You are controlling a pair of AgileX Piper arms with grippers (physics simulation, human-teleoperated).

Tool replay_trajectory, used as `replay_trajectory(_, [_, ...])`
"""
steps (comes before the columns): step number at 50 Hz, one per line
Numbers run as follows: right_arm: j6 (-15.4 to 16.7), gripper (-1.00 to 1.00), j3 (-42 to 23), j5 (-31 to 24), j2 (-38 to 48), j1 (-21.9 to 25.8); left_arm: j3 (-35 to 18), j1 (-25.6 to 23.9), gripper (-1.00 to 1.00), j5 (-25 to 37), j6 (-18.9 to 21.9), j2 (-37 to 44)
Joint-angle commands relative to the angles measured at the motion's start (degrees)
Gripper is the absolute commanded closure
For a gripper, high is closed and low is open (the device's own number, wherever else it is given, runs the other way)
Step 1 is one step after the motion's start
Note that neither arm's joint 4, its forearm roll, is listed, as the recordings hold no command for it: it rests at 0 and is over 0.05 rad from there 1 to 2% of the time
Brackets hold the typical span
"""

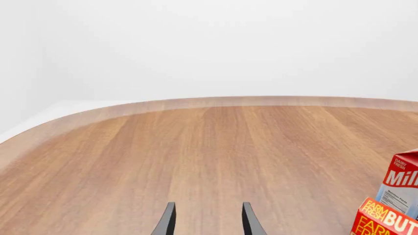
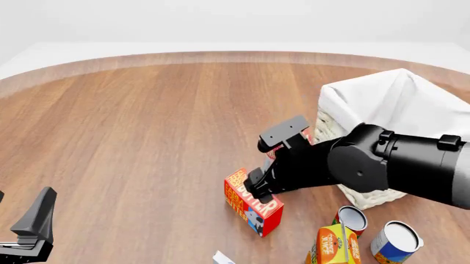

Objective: Pick up the cream cheese box and the butter, and put them in the basket.

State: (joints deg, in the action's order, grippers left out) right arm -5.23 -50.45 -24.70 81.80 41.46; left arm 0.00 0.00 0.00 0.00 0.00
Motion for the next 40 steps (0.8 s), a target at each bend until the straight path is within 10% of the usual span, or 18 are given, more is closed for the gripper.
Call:
replay_trajectory(1, [-0.49,-1.00,0.87,1.61,1.22,0.07,0.00,0.00,-1.00,0.00,0.00,0.00])
replay_trajectory(40, [-3.74,-1.00,5.62,6.99,3.74,1.53,0.00,0.00,-1.00,0.00,0.00,0.00])
